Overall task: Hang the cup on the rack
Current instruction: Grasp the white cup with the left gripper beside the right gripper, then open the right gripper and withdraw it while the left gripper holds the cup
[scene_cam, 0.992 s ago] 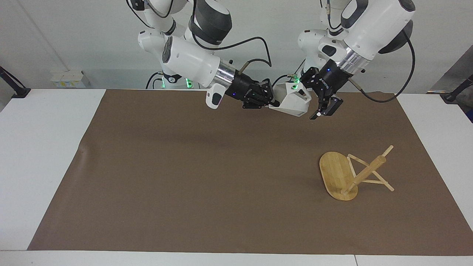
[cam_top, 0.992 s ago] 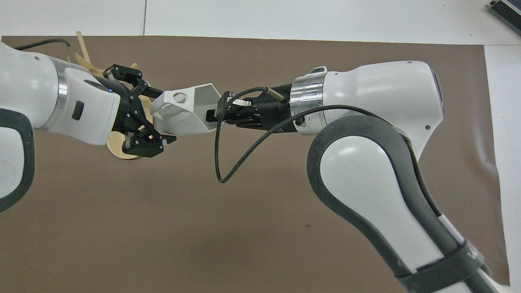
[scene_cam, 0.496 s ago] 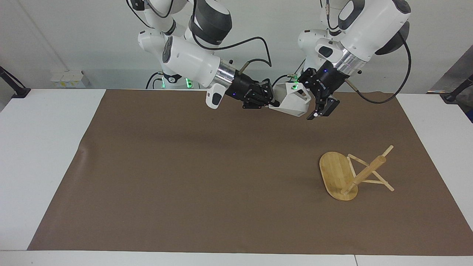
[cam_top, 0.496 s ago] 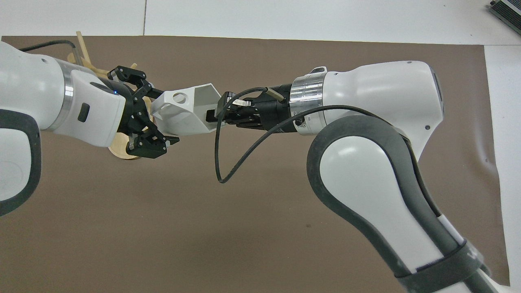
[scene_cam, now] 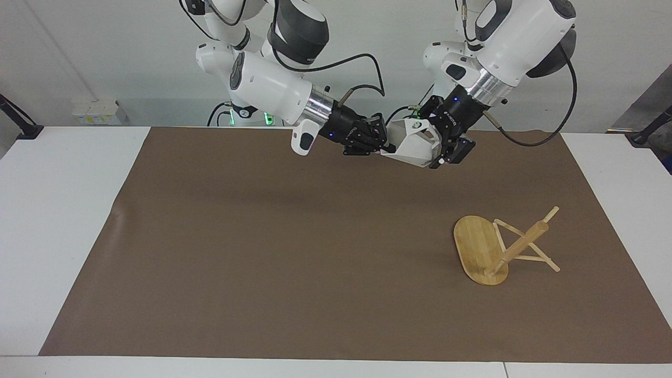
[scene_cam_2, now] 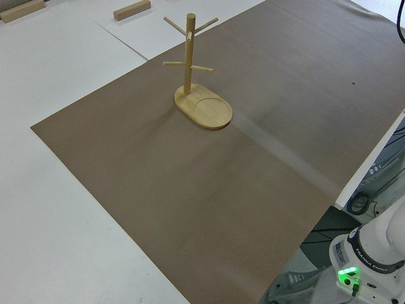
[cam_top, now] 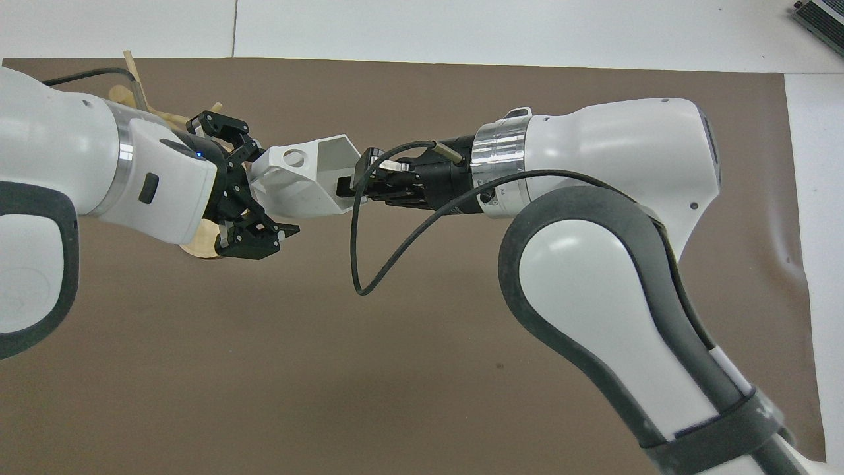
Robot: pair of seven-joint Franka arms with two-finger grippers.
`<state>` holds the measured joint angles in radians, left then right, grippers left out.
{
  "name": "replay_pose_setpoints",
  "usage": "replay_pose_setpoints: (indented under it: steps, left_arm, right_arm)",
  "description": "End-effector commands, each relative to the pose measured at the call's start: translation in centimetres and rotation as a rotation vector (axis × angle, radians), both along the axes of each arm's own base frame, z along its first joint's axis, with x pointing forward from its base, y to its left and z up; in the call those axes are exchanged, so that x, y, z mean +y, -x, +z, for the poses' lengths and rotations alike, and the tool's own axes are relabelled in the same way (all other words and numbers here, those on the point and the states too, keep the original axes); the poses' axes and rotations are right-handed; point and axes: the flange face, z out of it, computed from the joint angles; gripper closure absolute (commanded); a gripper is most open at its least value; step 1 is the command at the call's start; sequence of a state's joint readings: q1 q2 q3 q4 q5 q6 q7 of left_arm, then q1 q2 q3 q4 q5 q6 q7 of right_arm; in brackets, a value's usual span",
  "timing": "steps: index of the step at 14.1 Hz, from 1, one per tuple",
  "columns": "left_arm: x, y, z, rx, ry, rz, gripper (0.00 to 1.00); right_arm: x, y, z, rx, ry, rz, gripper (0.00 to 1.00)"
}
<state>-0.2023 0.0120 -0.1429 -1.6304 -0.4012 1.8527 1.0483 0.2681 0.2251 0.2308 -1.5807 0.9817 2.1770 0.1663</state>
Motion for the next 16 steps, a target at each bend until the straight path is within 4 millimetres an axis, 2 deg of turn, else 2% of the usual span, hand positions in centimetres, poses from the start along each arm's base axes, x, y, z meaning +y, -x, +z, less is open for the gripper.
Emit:
replay_pose_setpoints:
  steps: [1,3,4,5,7,9,11,13,16]
  left_arm:
    - [-0.2,0.3,-0.2,-0.017,-0.005,-0.020,0.45]
    - [-0.2,0.3,-0.1,-0.025,-0.004,-0.026,0.70]
    - [0.0,0.2,0.0,-0.033,-0.005,-0.033,0.79]
    - [0.1,0.1,0.0,-0.038,-0.005,-0.038,0.86]
    - [0.4,0.1,0.1,-0.040,-0.005,-0.034,0.90]
    - [0.5,0.0,0.3,-0.044,-0.003,-0.029,0.97]
    - [0.9,0.0,0.2,-0.039,-0.005,-0.024,1.00]
    - [1.2,-0.1,0.1,-0.038,-0.006,-0.020,1.00]
    - [2.1,-0.3,0.2,-0.034,-0.004,0.008,1.00]
  right_arm:
    - [0.0,0.4,0.3,-0.016,0.006,0.012,1.00]
    - [0.0,0.4,0.3,-0.014,0.006,0.006,1.00]
    - [0.1,0.4,0.3,-0.014,0.006,0.009,1.00]
    - [0.1,0.4,0.3,-0.014,0.006,0.007,1.00]
    - [0.5,0.7,0.3,-0.014,0.006,0.015,0.98]
    - [0.4,0.6,0.4,-0.016,0.006,0.011,0.70]
    - [0.4,0.6,0.4,-0.014,0.005,0.009,0.51]
    - [0.3,0.5,0.4,-0.017,0.006,0.006,0.28]
    - [0.4,0.5,0.4,-0.025,0.012,0.011,0.13]
